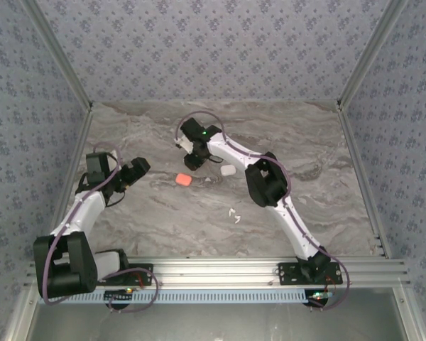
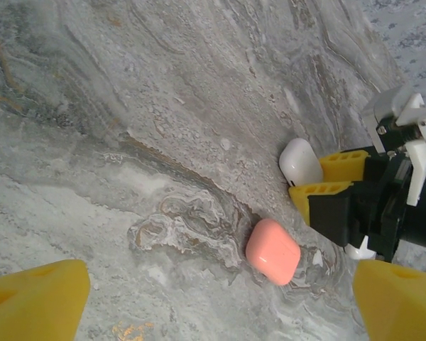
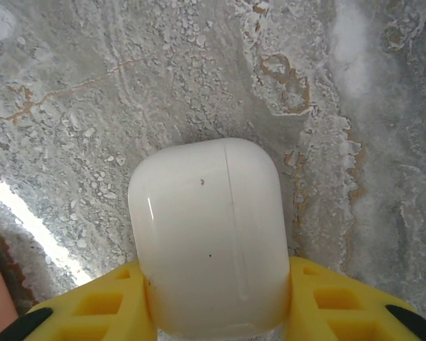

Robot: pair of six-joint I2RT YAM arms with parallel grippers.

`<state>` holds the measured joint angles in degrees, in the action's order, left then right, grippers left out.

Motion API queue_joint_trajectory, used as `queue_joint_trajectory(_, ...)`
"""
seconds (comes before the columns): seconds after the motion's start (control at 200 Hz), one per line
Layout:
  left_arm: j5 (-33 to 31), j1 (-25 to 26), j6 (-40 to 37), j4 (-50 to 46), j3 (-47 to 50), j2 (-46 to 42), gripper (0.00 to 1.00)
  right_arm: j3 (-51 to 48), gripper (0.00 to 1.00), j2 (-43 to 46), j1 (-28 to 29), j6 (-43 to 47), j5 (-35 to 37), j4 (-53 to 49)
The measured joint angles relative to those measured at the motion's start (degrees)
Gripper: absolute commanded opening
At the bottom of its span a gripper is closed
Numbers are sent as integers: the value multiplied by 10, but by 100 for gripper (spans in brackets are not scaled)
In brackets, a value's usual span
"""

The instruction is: Insert the wireless bluetooth earbuds into the charging case

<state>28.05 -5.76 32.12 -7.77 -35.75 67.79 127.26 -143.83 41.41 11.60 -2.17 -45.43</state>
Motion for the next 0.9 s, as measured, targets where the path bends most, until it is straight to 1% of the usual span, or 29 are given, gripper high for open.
queue_joint_trajectory(0.08,14,0,-2,-1,0,-3,93,-52,34,32,-1,6,0,24)
queue_joint_trajectory(0.17,41,0,-2,-2,-1,-5,91,-138,34,95,-1,17,0,63)
queue_joint_trajectory(0.385,141,10,9,16,-9,-7,90,-359,34,326,-1,45,-2,187)
queue_joint_trajectory(0.49,188,40,21,38,-28,-7,91,-451,34,435,1,61,-4,250)
queue_joint_trajectory(0.605,226,83,38,73,-51,-5,91,-534,34,519,10,76,-2,300)
queue_joint_trajectory(0.755,254,139,53,109,-82,12,92,-595,34,574,31,91,0,322)
queue_joint_trajectory(0.899,267,187,51,114,-104,30,91,-625,34,606,41,95,5,325)
